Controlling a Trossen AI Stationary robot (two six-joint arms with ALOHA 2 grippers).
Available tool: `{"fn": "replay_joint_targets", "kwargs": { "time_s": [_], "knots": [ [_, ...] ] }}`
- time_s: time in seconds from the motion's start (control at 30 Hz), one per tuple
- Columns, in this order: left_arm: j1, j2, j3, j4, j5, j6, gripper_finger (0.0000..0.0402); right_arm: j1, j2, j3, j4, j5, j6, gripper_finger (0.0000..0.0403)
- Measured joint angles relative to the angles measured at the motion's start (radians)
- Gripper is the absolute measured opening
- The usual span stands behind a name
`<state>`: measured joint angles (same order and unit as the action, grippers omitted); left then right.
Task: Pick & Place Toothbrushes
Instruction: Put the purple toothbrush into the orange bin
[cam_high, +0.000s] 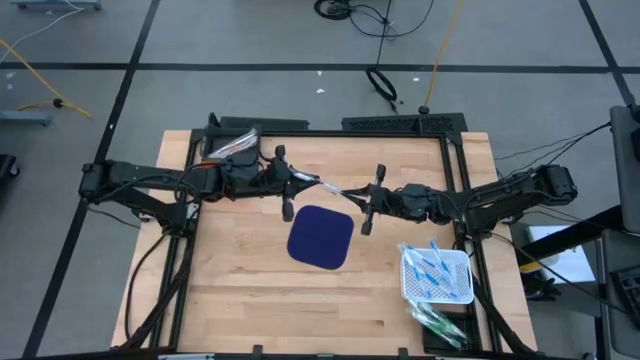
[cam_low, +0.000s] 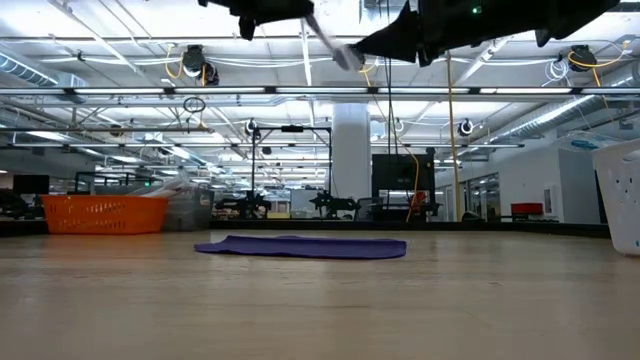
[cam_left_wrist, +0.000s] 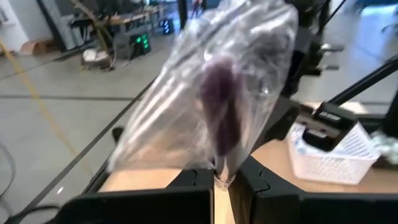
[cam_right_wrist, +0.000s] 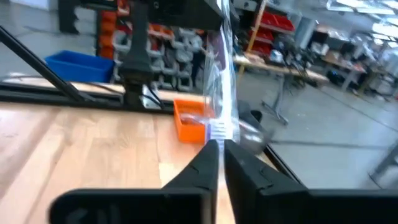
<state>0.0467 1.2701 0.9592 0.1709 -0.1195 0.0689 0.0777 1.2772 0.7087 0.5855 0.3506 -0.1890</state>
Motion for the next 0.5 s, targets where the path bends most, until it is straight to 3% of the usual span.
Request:
{"fn": "replay_joint_targets", "kwargs": {
  "time_s": [0.23,0.5],
  "knots": [
    [0.003,0.0,0.0,-0.151,-0.093,-0.016,0.0007,-0.011,0.0,0.001,-0.064,0.04,0.031,0.0089],
    [0.072,0.0,0.0,-0.553,-0.337,-0.177,0.0007,-0.011,0.0,0.001,-0.076,0.04,0.046,0.0125]
  ]
}}
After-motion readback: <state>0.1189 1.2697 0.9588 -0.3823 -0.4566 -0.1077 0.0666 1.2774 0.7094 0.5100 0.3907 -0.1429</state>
